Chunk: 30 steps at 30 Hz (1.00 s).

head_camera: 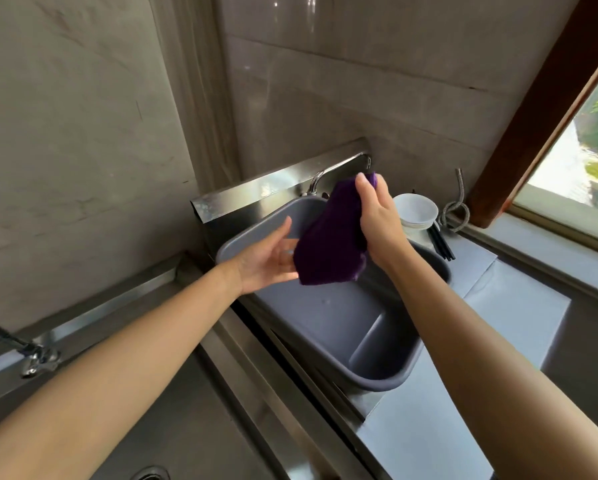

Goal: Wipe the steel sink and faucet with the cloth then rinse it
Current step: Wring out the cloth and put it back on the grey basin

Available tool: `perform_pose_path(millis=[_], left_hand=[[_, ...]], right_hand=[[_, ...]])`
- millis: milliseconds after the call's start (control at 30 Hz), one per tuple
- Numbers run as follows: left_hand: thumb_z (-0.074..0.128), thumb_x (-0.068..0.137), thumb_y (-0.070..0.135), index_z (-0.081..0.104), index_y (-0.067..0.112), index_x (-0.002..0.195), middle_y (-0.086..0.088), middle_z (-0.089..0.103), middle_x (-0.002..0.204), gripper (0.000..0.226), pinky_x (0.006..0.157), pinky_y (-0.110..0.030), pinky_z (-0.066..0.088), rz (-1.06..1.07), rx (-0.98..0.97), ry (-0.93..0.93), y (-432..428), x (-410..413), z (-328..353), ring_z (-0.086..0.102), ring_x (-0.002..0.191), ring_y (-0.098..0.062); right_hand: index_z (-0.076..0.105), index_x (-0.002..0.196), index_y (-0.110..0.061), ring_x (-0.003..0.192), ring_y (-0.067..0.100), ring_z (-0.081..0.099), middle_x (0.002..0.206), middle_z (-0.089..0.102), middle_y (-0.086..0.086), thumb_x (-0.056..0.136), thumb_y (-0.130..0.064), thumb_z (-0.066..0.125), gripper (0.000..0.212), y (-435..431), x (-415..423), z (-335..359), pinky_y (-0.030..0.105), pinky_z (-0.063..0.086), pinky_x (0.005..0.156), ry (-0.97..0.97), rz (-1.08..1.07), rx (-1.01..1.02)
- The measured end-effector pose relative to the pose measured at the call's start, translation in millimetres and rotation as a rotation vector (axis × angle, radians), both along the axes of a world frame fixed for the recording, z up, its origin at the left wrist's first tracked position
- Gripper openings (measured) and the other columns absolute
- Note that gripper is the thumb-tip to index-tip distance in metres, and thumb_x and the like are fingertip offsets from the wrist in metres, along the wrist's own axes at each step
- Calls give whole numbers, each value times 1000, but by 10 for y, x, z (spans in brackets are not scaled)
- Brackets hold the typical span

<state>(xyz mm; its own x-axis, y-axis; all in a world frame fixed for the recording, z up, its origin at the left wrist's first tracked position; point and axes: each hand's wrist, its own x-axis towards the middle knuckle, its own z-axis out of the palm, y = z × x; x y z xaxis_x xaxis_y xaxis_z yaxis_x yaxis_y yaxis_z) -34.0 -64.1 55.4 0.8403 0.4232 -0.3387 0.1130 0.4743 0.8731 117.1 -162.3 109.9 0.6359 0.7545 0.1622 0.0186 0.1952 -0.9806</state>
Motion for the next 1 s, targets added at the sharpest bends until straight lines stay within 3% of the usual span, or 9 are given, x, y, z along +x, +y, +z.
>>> perform_pose_path(millis=[100, 233, 467, 533, 633, 700, 767, 900, 1000], left_hand=[[29, 92, 59, 51, 9, 132, -12, 58, 128, 68, 105, -41, 37, -8, -30, -58, 45, 121, -9, 52, 124, -27], [45, 94, 40, 58, 11, 124, -8, 68, 113, 43, 86, -33, 52, 146, -118, -175, 23, 235, -35, 63, 106, -21], [69, 79, 33, 39, 8, 140, -14, 56, 133, 72, 83, -39, 54, 340, -238, -256, 219, 178, -190, 57, 117, -29], [71, 78, 28, 39, 8, 139, -13, 58, 130, 71, 83, -39, 54, 354, -234, -215, 250, 171, -221, 59, 114, -28], [60, 87, 14, 52, 3, 127, -10, 65, 109, 43, 79, -31, 54, 291, -102, -128, 276, 153, -195, 63, 96, -21], [55, 90, 8, 59, 0, 116, -11, 65, 101, 27, 77, -32, 56, 237, -3, -75, 266, 142, -142, 63, 91, -21], [54, 91, 5, 60, 0, 110, -12, 65, 95, 21, 77, -37, 57, 271, 54, 8, 261, 151, -136, 63, 87, -22], [50, 91, -1, 54, -4, 115, -13, 59, 84, 24, 81, -48, 51, 390, -5, 309, 264, 215, -310, 60, 76, -23], [45, 92, -2, 51, -1, 117, -15, 57, 93, 26, 75, -49, 50, 382, -14, 502, 243, 262, -409, 61, 96, -30]], right_hand=[[50, 79, -23, 78, 10, 49, 79, 51, -3, 91, -34, 54, 17, 63, -37, 42, 31, 44, 75, -107, 82, -35], [56, 96, -23, 91, 14, 60, 100, 62, 3, 82, -30, 69, 20, 126, 15, -94, 37, 52, 87, -129, 127, -81], [51, 101, -23, 94, 15, 60, 99, 60, 1, 94, -33, 52, 13, 135, 229, -232, 30, 53, 81, -185, 276, -210], [51, 101, -21, 89, 12, 59, 95, 59, 0, 96, -33, 48, 14, 150, 251, -221, 28, 51, 79, -227, 294, -196], [51, 96, -20, 82, 10, 55, 86, 57, -4, 97, -34, 45, 16, 214, 319, -254, 23, 46, 79, -402, 214, -252], [48, 89, -17, 70, 7, 50, 74, 54, -7, 97, -35, 45, 20, 249, 402, -371, 13, 39, 64, -615, 93, -351], [46, 82, -17, 65, 11, 48, 69, 52, -5, 95, -38, 47, 25, 255, 476, -547, 21, 33, 61, -731, 7, -456], [53, 76, -15, 75, 21, 53, 74, 57, 1, 89, -49, 53, 36, 325, 485, -952, 29, 35, 69, -683, 23, -688], [64, 102, -6, 95, 27, 61, 100, 67, 10, 86, -55, 53, 53, 460, 465, -1234, 34, 46, 83, -509, 167, -899]])
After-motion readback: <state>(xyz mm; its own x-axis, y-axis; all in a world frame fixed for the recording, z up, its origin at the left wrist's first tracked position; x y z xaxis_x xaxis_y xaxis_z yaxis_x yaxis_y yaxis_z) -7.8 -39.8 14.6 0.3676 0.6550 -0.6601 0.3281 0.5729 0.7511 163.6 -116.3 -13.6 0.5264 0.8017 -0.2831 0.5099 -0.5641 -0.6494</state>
